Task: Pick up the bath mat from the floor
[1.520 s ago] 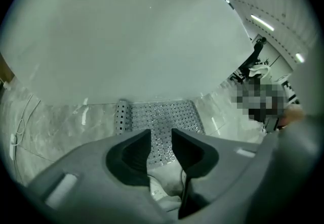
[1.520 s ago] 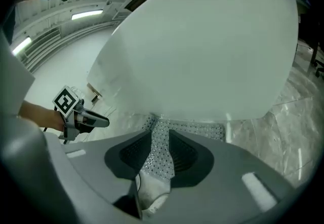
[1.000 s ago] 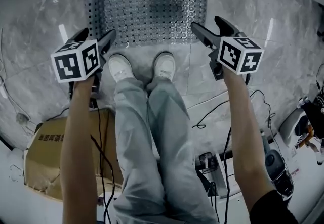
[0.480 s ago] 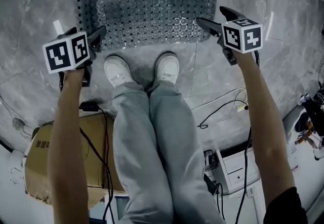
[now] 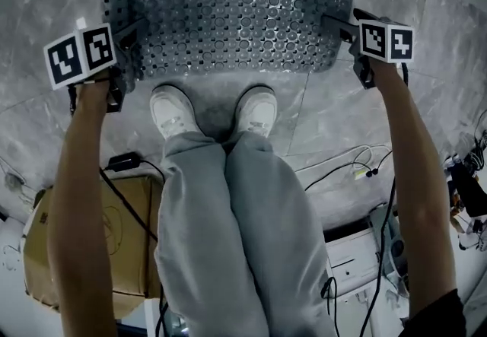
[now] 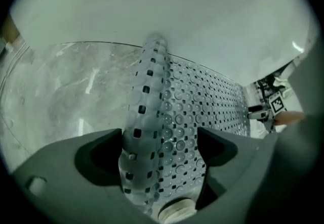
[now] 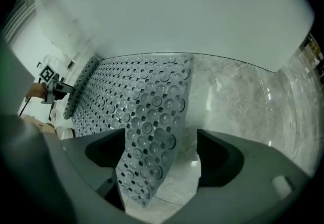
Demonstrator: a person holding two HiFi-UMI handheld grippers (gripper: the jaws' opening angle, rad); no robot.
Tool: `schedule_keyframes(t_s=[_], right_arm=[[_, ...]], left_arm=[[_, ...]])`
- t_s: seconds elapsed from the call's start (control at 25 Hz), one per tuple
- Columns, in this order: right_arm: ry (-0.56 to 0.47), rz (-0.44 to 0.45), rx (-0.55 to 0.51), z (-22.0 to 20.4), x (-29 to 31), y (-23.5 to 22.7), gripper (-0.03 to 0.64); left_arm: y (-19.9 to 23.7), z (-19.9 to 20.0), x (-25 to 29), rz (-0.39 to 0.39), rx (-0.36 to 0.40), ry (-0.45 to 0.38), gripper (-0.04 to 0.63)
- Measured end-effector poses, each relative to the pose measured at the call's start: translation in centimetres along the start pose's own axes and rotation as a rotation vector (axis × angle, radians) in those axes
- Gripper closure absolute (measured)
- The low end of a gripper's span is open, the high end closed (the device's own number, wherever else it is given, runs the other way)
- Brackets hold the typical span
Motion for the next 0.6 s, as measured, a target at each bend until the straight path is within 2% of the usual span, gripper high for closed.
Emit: schedule_keyframes(t_s=[0.12, 0.24, 0.28, 0.32, 0.36, 0.4, 0.44, 0.48, 0.56, 0.6], right_arm=[[0.001, 0.009, 0.009, 0.6, 1.1, -0.7, 0.163], [0.011, 0.01, 0.031, 0.4, 2.3, -0.8, 0.163], [0.003, 0.002, 0.043, 0.3, 2.3, -0.8, 0.201], [-0.006, 0.005, 0.055, 0.3, 2.2, -0.8, 0.209], [-0.012, 0.02, 0.059, 0.3, 2.2, -0.6, 0.26], [-0.01, 0.043, 0.055, 0.5, 2.3, -0.1, 0.332], [0.0, 0.067, 0.047, 0.7, 2.5, 0.5, 0.332], [0.015, 0.096, 0.045, 0.9, 2.8, 1.2, 0.399], [0.042, 0.164, 0.053, 1.0, 3.1, 2.3, 0.428], [0.051, 0.197, 0.056, 1.1, 3.0, 2.7, 0.464]], left_arm=[[1.3, 0.3, 0.8, -0.01, -0.072, -0.027, 0.124], [2.4, 0.1, 1.7, -0.006, -0.073, -0.006, 0.124], [2.5, 0.2, 2.1, -0.01, -0.067, 0.002, 0.124], [2.4, 0.2, 2.5, -0.013, -0.058, 0.011, 0.124], [2.3, 0.2, 2.8, -0.009, -0.044, 0.018, 0.124], [2.1, 0.2, 2.9, 0.001, -0.026, 0.024, 0.124], [2.0, 0.1, 3.0, 0.013, -0.007, 0.028, 0.124], [1.8, 0.0, 2.9, 0.023, 0.008, 0.03, 0.124], [1.2, -0.4, 2.8, 0.029, 0.024, 0.032, 0.124], [0.9, -0.3, 2.7, 0.028, 0.029, 0.03, 0.124]])
Point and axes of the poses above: the fingertips, and each gripper's own axes: x forward along the fingers, y to its left, z out of its top, the point moved 10 cm from there along -x, backward along the fingers, and after that the axes turned 3 degrees about y, right-handed, at the moved point
